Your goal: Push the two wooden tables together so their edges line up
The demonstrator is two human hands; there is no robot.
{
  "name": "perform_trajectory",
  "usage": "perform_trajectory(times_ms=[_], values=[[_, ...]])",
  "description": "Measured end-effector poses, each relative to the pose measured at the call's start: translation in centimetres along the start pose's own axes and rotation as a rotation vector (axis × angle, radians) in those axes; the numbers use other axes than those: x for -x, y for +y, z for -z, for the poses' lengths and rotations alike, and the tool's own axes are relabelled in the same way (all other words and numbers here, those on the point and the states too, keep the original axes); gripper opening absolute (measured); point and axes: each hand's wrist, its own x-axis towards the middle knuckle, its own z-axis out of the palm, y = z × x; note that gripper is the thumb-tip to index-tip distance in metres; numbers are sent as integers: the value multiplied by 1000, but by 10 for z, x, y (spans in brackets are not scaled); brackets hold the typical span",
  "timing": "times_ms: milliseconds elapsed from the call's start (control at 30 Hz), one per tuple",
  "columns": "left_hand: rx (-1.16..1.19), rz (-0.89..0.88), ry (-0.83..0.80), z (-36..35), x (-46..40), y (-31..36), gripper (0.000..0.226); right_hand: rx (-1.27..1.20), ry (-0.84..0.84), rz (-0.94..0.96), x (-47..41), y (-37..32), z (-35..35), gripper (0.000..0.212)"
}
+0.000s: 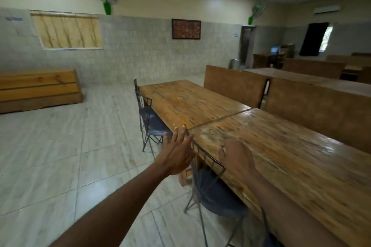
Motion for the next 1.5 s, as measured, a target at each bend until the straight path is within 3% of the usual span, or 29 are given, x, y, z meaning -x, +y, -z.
perform_trajectory(times_ms=[100, 333, 600, 733, 867, 1033, 1233, 1333, 1500], values=[[-40, -1, -18, -14, -42, -61, 68, 17, -56, 19, -65, -18, -53, 28], [-82, -4, -181, -56, -166, -199, 68, -24, -270, -147, -245, -46, -183, 58], [-77, -47, -244, -77, -297, -300, 69, -15, -377, -294, -383, -63, -243, 71], [-71, -161, -279, -112, -381, -333, 65, -112, -366, -367, -450, -61, -283, 69], [-83, -307, -334, -166, -474, -366, 58, -203, -292, -509, -517, -60, -338, 74], [-93, -497, -514, -270, -581, -399, 52, -266, -36, -783, -578, -46, -447, 75], [-46, -682, -704, -373, -633, -410, 56, -174, 132, -1158, -585, -12, -511, 66], [-7, -744, -734, -415, -640, -409, 62, -119, 180, -1238, -578, 7, -527, 67], [65, -756, -614, -462, -620, -419, 73, 65, 133, -1142, -556, 25, -546, 56]])
